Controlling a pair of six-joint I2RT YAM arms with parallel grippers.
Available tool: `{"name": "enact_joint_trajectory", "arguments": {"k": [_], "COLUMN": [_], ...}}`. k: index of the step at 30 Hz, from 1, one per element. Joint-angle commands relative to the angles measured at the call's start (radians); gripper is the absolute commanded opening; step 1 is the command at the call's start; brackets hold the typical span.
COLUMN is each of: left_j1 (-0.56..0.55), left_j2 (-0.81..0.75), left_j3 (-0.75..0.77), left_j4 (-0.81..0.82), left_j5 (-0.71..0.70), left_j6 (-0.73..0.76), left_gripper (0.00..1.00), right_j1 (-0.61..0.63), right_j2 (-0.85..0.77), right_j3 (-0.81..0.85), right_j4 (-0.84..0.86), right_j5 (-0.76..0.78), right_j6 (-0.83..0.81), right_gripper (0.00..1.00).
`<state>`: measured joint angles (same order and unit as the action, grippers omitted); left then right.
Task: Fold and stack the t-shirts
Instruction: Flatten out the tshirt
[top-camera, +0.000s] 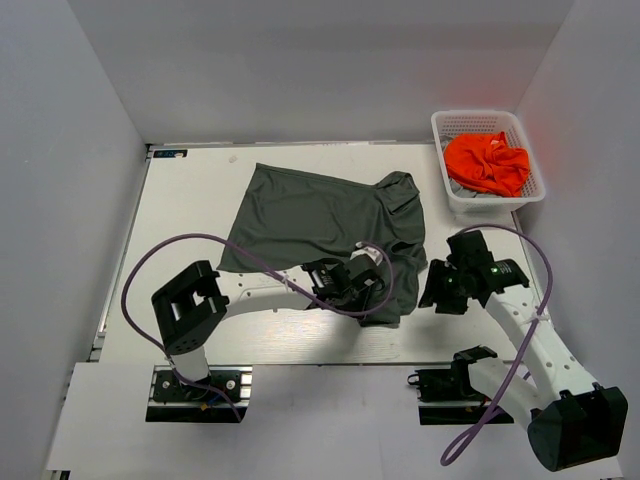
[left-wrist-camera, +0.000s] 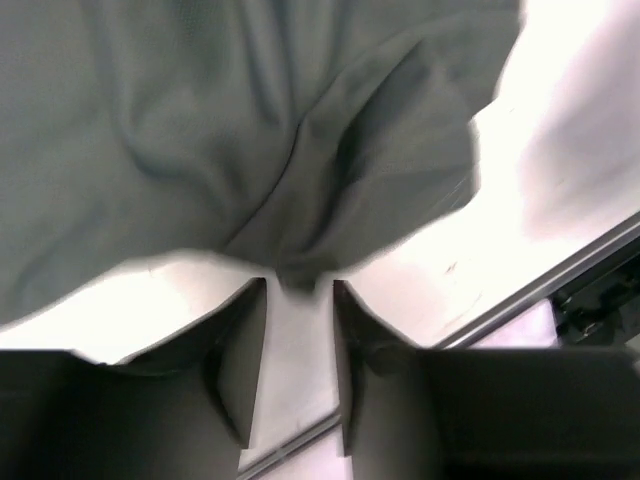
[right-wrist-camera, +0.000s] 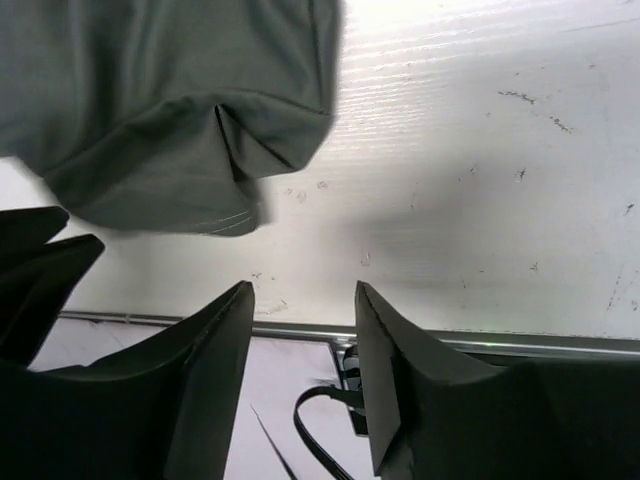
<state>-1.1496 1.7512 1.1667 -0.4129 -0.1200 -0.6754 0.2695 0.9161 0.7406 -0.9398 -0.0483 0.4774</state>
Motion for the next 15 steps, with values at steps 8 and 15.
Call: {"name": "enact_joint_trajectory", "arguments": {"k": [8,15], "left_j1": [-0.03,-0.004], "left_j2": [-0.082,-0.211], "left_j3": [-0.038,-0.109], "left_j4": [-0.245,-0.15], "left_j5": [-0.033,-0.163], "left_j6": [0.028,0.037], "left_gripper": [0.67,1.0], "right_j1": [0.008,0.007], "right_j2": [0.003,0.093], "right_j3": [-0.079,-0.124], "right_j4": [0.111,0.33], "right_j5": [-0.15,-0.196], "right_j6": [-0.105,-0.069], "right_gripper": [0.53,0.56]}}
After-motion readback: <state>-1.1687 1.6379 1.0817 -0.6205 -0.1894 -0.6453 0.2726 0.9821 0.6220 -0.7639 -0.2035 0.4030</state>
